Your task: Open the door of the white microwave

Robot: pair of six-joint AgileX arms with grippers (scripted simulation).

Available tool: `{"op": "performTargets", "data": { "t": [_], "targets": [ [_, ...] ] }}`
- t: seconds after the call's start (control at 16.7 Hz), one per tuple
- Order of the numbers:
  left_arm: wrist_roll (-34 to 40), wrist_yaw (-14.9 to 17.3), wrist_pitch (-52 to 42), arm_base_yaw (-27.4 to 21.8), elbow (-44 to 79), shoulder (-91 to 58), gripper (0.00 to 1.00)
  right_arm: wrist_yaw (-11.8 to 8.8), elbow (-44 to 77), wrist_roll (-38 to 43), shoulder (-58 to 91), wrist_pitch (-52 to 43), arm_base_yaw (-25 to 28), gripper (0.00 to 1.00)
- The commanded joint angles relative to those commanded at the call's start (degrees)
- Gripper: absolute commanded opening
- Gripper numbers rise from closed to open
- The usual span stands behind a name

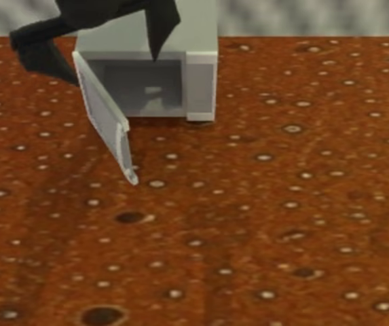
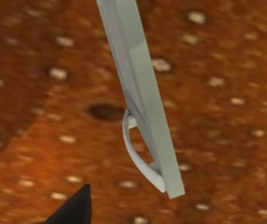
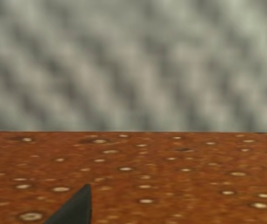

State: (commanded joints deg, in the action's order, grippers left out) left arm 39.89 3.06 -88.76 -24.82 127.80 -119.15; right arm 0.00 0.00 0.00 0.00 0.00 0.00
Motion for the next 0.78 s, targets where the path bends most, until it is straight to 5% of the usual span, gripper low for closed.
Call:
{"op": "performTargets", "data": {
  "t": [0.36, 0.78],
  "targets": [
    [18.1, -7.2, -15.3, -2.9, 17.1, -8.2, 1.00, 0.0, 0.0, 0.0, 0.0, 0.0, 0.0, 1.00],
    [19.2, -7.5, -15.2, -2.9, 24.7, -12.1, 1.00, 0.0, 0.0, 0.0, 0.0, 0.0, 0.0, 1.00]
  ]
}}
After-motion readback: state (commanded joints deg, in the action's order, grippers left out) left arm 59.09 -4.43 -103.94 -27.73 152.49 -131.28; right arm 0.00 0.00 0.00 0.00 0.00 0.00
